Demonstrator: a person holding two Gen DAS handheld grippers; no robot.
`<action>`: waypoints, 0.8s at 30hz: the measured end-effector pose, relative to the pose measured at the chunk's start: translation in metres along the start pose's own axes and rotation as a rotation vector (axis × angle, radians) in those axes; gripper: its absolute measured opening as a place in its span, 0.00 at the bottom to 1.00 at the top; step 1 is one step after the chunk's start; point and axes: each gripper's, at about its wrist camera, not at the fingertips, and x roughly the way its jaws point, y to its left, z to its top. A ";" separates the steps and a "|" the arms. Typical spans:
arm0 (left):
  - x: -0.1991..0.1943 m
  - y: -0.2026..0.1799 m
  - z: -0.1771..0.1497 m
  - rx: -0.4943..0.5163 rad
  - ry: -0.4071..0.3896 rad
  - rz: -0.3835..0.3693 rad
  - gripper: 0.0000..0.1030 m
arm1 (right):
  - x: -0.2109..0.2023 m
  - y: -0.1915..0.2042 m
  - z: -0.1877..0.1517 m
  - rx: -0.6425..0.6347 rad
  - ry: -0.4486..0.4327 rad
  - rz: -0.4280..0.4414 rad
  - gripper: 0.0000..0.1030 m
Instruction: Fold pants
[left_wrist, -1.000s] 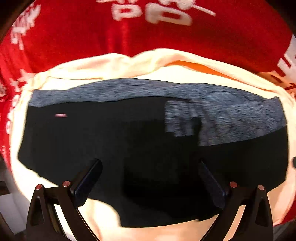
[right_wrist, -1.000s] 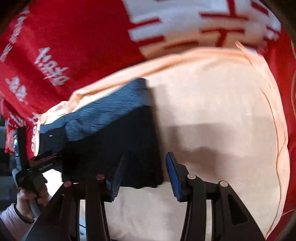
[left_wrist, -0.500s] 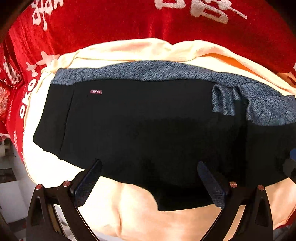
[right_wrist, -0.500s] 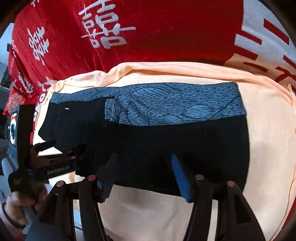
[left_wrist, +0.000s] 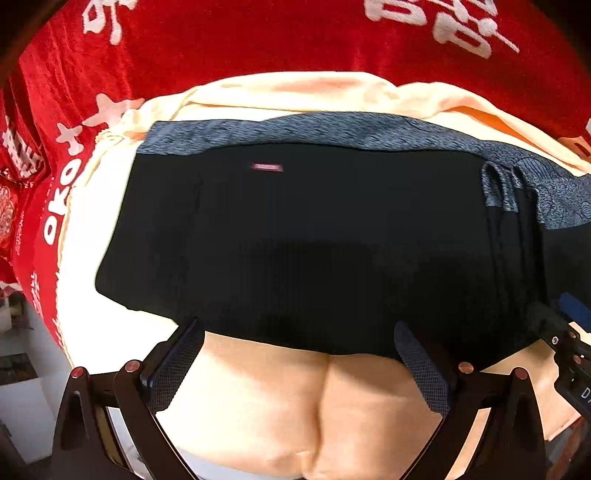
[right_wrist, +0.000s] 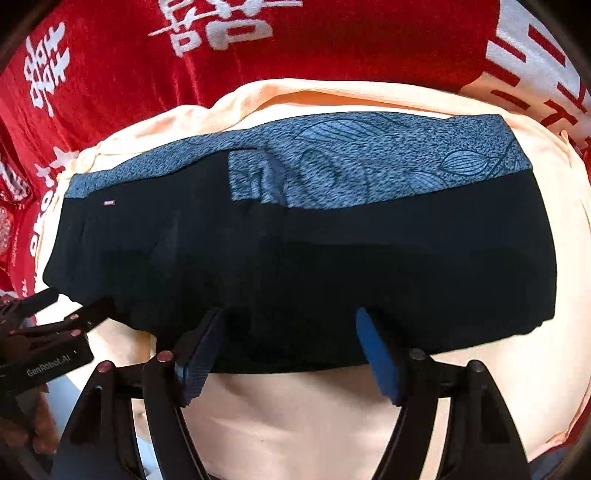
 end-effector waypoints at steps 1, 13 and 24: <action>0.001 0.004 0.000 0.001 -0.001 -0.002 1.00 | 0.000 0.004 -0.001 -0.012 0.002 -0.012 0.74; 0.008 0.044 -0.005 -0.045 0.000 -0.049 1.00 | -0.009 0.039 -0.009 -0.086 0.007 -0.075 0.75; 0.019 0.072 -0.009 -0.112 0.009 -0.076 1.00 | -0.015 0.078 -0.005 -0.188 -0.013 -0.075 0.75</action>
